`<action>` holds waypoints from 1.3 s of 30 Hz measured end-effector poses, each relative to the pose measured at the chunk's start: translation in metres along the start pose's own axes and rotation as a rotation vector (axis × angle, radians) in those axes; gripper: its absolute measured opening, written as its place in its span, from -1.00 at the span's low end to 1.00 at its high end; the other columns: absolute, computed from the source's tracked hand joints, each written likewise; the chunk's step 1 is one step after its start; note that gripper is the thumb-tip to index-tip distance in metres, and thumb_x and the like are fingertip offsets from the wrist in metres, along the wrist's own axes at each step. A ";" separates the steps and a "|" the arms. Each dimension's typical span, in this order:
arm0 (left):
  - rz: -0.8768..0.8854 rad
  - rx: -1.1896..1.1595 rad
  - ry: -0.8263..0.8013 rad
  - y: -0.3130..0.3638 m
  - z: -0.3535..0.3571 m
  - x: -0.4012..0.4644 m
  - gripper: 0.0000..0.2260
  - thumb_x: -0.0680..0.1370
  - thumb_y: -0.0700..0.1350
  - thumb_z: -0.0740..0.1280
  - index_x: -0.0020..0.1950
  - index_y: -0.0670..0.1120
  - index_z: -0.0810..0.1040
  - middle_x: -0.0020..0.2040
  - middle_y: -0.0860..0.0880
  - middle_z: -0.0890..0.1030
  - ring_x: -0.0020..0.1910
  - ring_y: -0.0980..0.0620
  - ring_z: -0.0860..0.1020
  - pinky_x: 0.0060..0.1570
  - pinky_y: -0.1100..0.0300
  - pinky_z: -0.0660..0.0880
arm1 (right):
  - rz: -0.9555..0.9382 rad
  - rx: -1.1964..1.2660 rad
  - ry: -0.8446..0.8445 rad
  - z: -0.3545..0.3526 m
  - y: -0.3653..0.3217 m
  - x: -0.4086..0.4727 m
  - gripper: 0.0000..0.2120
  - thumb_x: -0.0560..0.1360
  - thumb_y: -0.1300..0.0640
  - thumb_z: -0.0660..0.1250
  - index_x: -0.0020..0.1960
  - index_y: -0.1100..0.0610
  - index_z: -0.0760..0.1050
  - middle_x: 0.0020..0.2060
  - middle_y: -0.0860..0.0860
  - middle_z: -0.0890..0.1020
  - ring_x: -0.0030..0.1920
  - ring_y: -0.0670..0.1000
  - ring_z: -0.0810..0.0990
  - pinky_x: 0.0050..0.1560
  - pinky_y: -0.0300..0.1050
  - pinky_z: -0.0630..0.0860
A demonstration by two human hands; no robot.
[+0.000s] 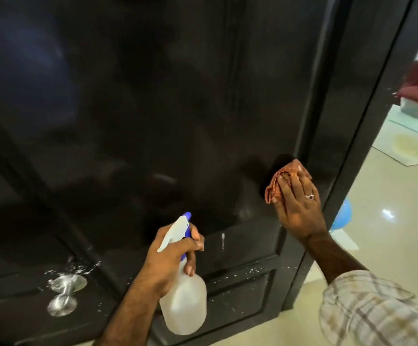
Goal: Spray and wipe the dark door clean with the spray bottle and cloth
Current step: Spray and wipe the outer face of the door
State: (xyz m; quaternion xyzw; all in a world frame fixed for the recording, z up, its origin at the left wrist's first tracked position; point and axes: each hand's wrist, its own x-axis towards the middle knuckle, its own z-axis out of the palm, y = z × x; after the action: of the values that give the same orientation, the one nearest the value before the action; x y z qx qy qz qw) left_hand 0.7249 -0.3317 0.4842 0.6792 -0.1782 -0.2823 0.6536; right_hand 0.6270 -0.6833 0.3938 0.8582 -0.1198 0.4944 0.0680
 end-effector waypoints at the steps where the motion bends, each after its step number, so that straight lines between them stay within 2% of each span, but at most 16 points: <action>1: 0.000 0.006 -0.034 -0.002 0.014 0.005 -0.65 0.35 -0.17 0.48 0.06 -0.29 0.58 -0.13 -0.24 0.67 -0.52 -0.09 0.41 -0.34 0.01 0.51 | 0.017 0.034 -0.019 -0.010 0.006 0.001 -0.42 0.64 0.07 0.43 0.62 0.08 0.37 0.59 0.24 0.37 0.62 0.30 0.30 0.55 0.32 0.33; 5: -0.004 0.064 -0.135 -0.007 0.048 0.017 -0.75 0.38 -0.17 0.45 -0.01 -0.27 0.60 -0.19 -0.20 0.66 -0.52 -0.11 0.40 -0.32 0.00 0.52 | 0.342 0.364 0.019 -0.012 -0.023 -0.006 -0.53 0.60 0.14 0.51 0.49 0.11 0.56 0.50 0.23 0.37 0.48 0.20 0.46 0.50 0.03 0.43; 9: -0.021 0.115 -0.214 -0.011 0.059 0.032 -0.78 0.41 -0.16 0.46 -0.01 -0.24 0.60 -0.10 -0.25 0.69 -0.52 -0.09 0.43 -0.33 0.04 0.55 | 0.762 0.540 0.096 0.009 -0.051 -0.043 -0.57 0.61 0.20 0.49 0.46 0.09 0.56 0.36 0.05 0.56 0.37 0.03 0.57 0.41 -0.11 0.51; 13: -0.002 0.123 -0.252 -0.015 0.062 0.049 -0.87 0.50 -0.23 0.47 0.01 -0.21 0.60 -0.12 -0.23 0.68 -0.52 -0.07 0.44 -0.30 -0.01 0.58 | 1.520 0.765 0.091 0.015 -0.063 -0.060 -0.52 0.49 0.14 0.61 0.32 0.05 0.50 0.18 0.08 0.70 0.10 0.05 0.72 0.11 0.01 0.69; 14: -0.007 0.129 -0.253 -0.017 0.063 0.054 -0.88 0.54 -0.27 0.47 0.05 -0.20 0.60 -0.11 -0.22 0.69 -0.51 -0.06 0.45 -0.27 -0.03 0.59 | 1.579 0.825 0.107 0.014 -0.062 -0.052 -0.58 0.49 0.10 0.61 0.27 0.05 0.53 0.12 0.09 0.73 0.03 0.05 0.76 0.03 0.05 0.73; 16: -0.009 0.135 -0.262 -0.021 0.066 0.063 -0.90 0.57 -0.32 0.44 0.07 -0.20 0.60 -0.10 -0.20 0.69 -0.49 -0.06 0.46 -0.26 -0.02 0.60 | 1.431 0.825 0.139 0.004 -0.061 -0.031 -0.71 0.55 0.15 0.55 0.23 0.01 0.59 0.03 -0.03 0.75 -0.01 -0.11 0.76 0.01 -0.08 0.74; 18: -0.001 0.115 -0.293 -0.022 0.069 0.069 -0.93 0.56 -0.31 0.45 0.02 -0.20 0.61 -0.10 -0.22 0.69 -0.50 -0.07 0.45 -0.30 0.02 0.58 | 1.175 0.746 0.134 -0.009 -0.061 -0.013 -0.67 0.60 0.21 0.50 0.31 -0.03 0.59 0.11 -0.16 0.72 0.11 -0.22 0.71 0.14 -0.31 0.64; 21: -0.011 0.093 -0.337 -0.025 0.077 0.080 -0.84 0.48 -0.22 0.48 0.03 -0.20 0.60 -0.07 -0.25 0.68 -0.51 -0.08 0.44 -0.31 0.01 0.57 | 0.953 0.633 0.028 -0.007 -0.053 -0.034 -0.61 0.63 0.25 0.45 0.43 0.03 0.56 0.29 -0.08 0.68 0.31 -0.13 0.65 0.34 -0.26 0.56; 23: -0.020 0.090 -0.333 -0.030 0.082 0.085 -0.85 0.52 -0.29 0.47 0.06 -0.22 0.59 -0.07 -0.25 0.68 -0.51 -0.08 0.44 -0.29 -0.01 0.57 | 1.086 0.634 -0.083 0.000 -0.053 -0.054 -0.63 0.56 0.31 0.50 0.31 0.01 0.62 0.15 -0.06 0.73 0.22 -0.05 0.71 0.29 -0.12 0.63; 26: -0.020 0.067 -0.358 -0.034 0.095 0.089 -0.88 0.49 -0.31 0.45 0.00 -0.26 0.59 -0.08 -0.26 0.68 -0.54 -0.10 0.40 -0.34 0.04 0.53 | 1.407 0.689 -0.121 0.006 -0.047 -0.053 -0.70 0.45 0.27 0.62 0.08 0.02 0.63 -0.10 -0.12 0.74 0.07 0.01 0.76 0.01 -0.20 0.67; 28: -0.032 0.055 -0.367 -0.032 0.105 0.090 -0.80 0.41 -0.24 0.46 -0.01 -0.28 0.58 -0.08 -0.29 0.67 -0.55 -0.10 0.40 -0.37 0.07 0.52 | 1.367 0.686 -0.028 0.006 -0.045 -0.040 -0.71 0.47 0.22 0.62 0.09 -0.04 0.63 -0.08 -0.17 0.74 0.00 -0.21 0.73 -0.01 -0.24 0.68; 31: -0.041 0.081 -0.329 -0.036 0.122 0.100 -0.77 0.40 -0.21 0.46 0.00 -0.27 0.59 -0.08 -0.30 0.67 -0.54 -0.09 0.41 -0.37 0.06 0.52 | 1.094 0.688 0.012 -0.003 -0.039 -0.029 -0.62 0.57 0.18 0.53 0.27 -0.18 0.55 0.09 -0.35 0.64 0.10 -0.47 0.58 0.04 -0.50 0.55; 33: -0.048 0.093 -0.285 -0.039 0.131 0.106 -0.83 0.45 -0.26 0.48 0.00 -0.25 0.60 -0.07 -0.29 0.67 -0.54 -0.09 0.43 -0.36 0.05 0.53 | 0.898 0.607 -0.031 0.000 -0.028 -0.043 -0.59 0.63 0.18 0.47 0.40 -0.12 0.52 0.23 -0.23 0.64 0.25 -0.33 0.59 0.21 -0.38 0.57; 35: -0.056 0.118 -0.244 -0.042 0.143 0.110 -0.90 0.52 -0.33 0.45 0.01 -0.25 0.60 -0.09 -0.29 0.67 -0.54 -0.08 0.43 -0.35 0.06 0.54 | 0.762 0.595 -0.165 0.011 -0.012 -0.077 -0.51 0.61 0.29 0.43 0.47 -0.05 0.50 0.31 -0.06 0.64 0.33 -0.15 0.59 0.34 -0.07 0.59; 37: -0.073 0.132 -0.209 -0.043 0.157 0.110 -0.90 0.53 -0.36 0.43 0.03 -0.27 0.59 -0.11 -0.27 0.68 -0.54 -0.08 0.43 -0.34 0.05 0.54 | 0.849 0.664 -0.265 0.007 -0.007 -0.089 -0.41 0.52 0.40 0.43 0.41 -0.12 0.53 0.28 -0.06 0.66 0.31 -0.08 0.62 0.35 0.10 0.60; 39: -0.088 0.140 -0.170 -0.045 0.171 0.107 -0.88 0.53 -0.36 0.43 0.04 -0.26 0.59 -0.12 -0.23 0.68 -0.53 -0.09 0.43 -0.33 0.04 0.54 | 0.878 0.681 -0.138 -0.004 -0.001 -0.075 -0.52 0.53 0.35 0.48 0.36 -0.05 0.57 0.22 -0.05 0.64 0.25 -0.05 0.63 0.30 0.04 0.62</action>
State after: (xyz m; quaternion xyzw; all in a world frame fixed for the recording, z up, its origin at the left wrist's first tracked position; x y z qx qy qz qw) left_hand 0.6970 -0.5287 0.4262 0.7040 -0.2225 -0.3543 0.5739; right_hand 0.5880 -0.6713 0.3309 0.7316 -0.3037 0.4299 -0.4332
